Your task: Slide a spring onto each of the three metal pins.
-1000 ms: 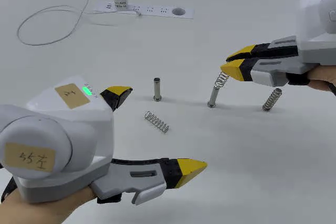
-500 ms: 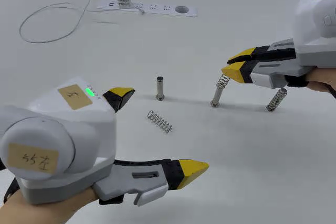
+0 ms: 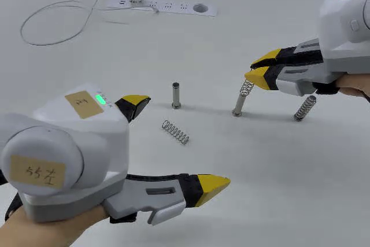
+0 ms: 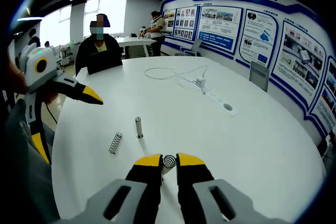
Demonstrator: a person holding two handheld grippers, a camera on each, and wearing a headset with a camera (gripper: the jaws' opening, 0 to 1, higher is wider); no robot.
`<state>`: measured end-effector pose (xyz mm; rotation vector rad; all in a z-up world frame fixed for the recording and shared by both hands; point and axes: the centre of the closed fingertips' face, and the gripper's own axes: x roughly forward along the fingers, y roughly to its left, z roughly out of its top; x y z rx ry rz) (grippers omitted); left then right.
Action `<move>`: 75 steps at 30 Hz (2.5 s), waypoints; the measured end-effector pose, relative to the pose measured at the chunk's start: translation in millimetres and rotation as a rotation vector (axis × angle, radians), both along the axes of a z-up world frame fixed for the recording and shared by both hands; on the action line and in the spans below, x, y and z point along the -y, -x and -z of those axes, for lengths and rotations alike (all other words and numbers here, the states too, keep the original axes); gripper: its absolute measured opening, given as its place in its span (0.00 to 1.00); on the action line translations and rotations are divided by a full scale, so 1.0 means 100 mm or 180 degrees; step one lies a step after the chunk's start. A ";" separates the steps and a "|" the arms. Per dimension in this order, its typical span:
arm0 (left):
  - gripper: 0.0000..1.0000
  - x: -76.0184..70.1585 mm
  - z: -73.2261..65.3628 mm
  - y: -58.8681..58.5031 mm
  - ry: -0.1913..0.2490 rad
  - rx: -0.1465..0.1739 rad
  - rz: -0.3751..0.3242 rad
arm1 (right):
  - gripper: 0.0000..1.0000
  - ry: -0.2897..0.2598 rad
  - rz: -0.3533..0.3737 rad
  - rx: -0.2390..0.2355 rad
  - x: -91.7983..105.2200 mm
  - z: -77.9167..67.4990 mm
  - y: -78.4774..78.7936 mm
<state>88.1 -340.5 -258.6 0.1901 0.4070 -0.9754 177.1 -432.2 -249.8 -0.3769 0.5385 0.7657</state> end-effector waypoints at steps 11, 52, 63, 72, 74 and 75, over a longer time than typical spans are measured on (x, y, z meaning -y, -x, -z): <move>0.97 -0.01 0.00 0.00 -0.0004 -0.0001 -0.0003 | 0.11 0.0092 -0.0058 -0.0048 -0.05 0.11 0.01; 0.96 -0.04 0.03 -0.01 -0.0001 -0.0014 -0.0041 | 0.12 0.0150 0.0016 -0.0247 0.01 0.58 0.00; 0.96 -0.04 0.02 -0.01 0.0004 -0.0010 -0.0044 | 0.23 0.0114 0.0096 -0.0282 0.03 0.56 0.00; 0.98 -0.07 -0.02 -0.05 0.0037 0.0000 -0.0089 | 0.29 -0.0057 0.0123 -0.0203 -0.03 0.31 0.03; 0.99 -0.07 -0.03 -0.05 0.0049 -0.0016 -0.0106 | 0.29 -0.0098 0.0113 -0.0179 -0.06 0.25 0.03; 0.99 -0.07 -0.03 -0.05 0.0055 -0.0016 -0.0106 | 0.30 -0.0112 0.0115 -0.0173 -0.07 0.23 0.03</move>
